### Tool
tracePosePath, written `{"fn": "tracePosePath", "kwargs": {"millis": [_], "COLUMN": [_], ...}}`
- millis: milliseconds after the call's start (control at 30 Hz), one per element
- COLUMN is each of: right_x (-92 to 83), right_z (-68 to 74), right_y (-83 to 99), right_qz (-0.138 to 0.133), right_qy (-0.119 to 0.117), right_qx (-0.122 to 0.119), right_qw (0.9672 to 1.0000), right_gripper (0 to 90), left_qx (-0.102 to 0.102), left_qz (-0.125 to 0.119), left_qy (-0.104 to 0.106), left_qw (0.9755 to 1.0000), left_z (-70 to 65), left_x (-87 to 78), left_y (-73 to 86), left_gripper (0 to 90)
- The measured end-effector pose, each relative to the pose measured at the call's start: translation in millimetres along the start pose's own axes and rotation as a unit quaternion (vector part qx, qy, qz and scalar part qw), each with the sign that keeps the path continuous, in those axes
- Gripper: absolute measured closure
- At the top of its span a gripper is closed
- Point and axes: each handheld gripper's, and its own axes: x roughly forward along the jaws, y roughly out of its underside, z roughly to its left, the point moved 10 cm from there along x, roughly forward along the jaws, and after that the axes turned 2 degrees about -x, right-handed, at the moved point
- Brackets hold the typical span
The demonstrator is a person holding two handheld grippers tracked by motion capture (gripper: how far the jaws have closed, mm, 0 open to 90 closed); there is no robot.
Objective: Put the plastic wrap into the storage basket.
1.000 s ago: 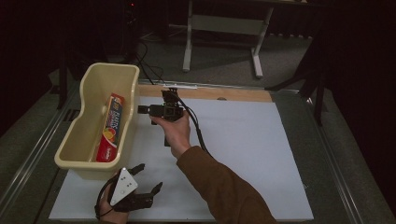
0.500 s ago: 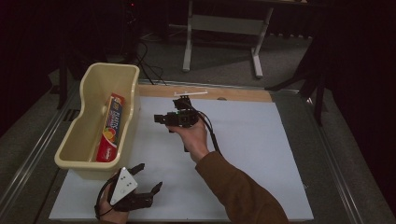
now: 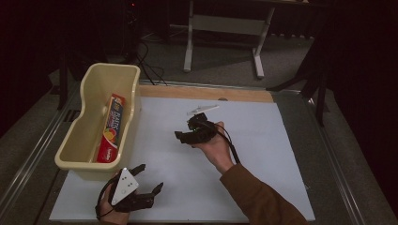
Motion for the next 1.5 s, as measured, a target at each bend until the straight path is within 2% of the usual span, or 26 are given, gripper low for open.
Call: {"fn": "tracePosePath", "kwargs": {"millis": [67,233,367,500,533,567,600,667,867,967,1033,1133,1200,1333,1400,1500], "right_x": [-3.5,-11.0,-19.2,-30.4,-30.4,-33.8,-40.9,-47.2,-68.0,-76.0,-89.4,-101.1,-111.4,-132.7,-139.7,-146.6], "right_z": [-5.5,-15.5,-24.5,-37.3,-37.3,-40.0,-45.2,-49.5,-60.8,-65.6,-73.0,-79.1,-83.7,-93.2,-98.7,-105.1], "right_y": [7.9,30.5,49.1,68.9,68.9,73.3,83.2,91.2,111.8,118.9,130.8,144.1,150.9,170.0,182.0,193.8], "right_qz": [-0.002,0.001,-0.006,-0.01,-0.01,-0.014,-0.021,-0.028,-0.059,-0.072,-0.093,-0.098,-0.11,-0.131,-0.131,-0.13], "right_qy": [0.009,0.013,0.019,0.038,0.038,0.041,0.049,0.06,0.07,0.073,0.076,0.074,0.078,0.086,0.091,0.1], "right_qx": [-0.004,-0.011,0.0,-0.002,-0.002,-0.001,-0.01,-0.02,-0.032,-0.029,-0.026,-0.028,-0.027,-0.005,0.007,0.007], "right_qw": [1.0,0.9999,0.9998,0.9992,0.9992,0.999,0.9985,0.9976,0.9953,0.9943,0.9924,0.992,0.9905,0.9877,0.9872,0.9864], "right_gripper": [37.9,36.8,36.7,36.5,36.5,36.4,36.0,35.3,29.2,27.4,24.6,21.1,19.6,18.6,18.6,18.4], "left_qx": [0.0,-0.002,-0.003,-0.003,-0.003,-0.004,-0.005,-0.005,-0.009,-0.009,-0.01,-0.011,-0.011,-0.014,-0.017,-0.018], "left_qz": [0.002,0.001,0.001,0.003,0.003,0.005,0.005,0.005,0.006,0.009,0.008,0.009,0.012,0.013,0.015,0.018], "left_qy": [0.0,0.0,-0.002,-0.002,-0.002,-0.003,-0.003,-0.003,-0.004,-0.005,-0.006,-0.005,-0.007,-0.008,-0.008,-0.009], "left_qw": [1.0,1.0,1.0,1.0,1.0,1.0,1.0,1.0,0.9999,0.9999,0.9999,0.9999,0.9998,0.9998,0.9997,0.9996], "left_z": [0.2,0.3,1.2,1.9,1.9,2.3,2.3,2.1,3.0,4.1,4.5,4.8,5.0,6.2,6.5,6.4], "left_x": [0.3,0.3,0.3,0.3,0.3,0.8,1.2,1.6,1.8,1.7,1.6,2.3,2.6,2.8,3.2,4.7], "left_y": [0.4,0.2,0.6,1.0,1.0,1.5,1.7,1.6,2.1,2.9,2.7,2.9,3.6,4.2,5.0,5.7], "left_gripper": [18.8,18.7,18.8,18.7,18.7,18.7,18.8,18.8,18.8,18.8,18.8,18.8,18.8,18.8,18.8,18.8]}}
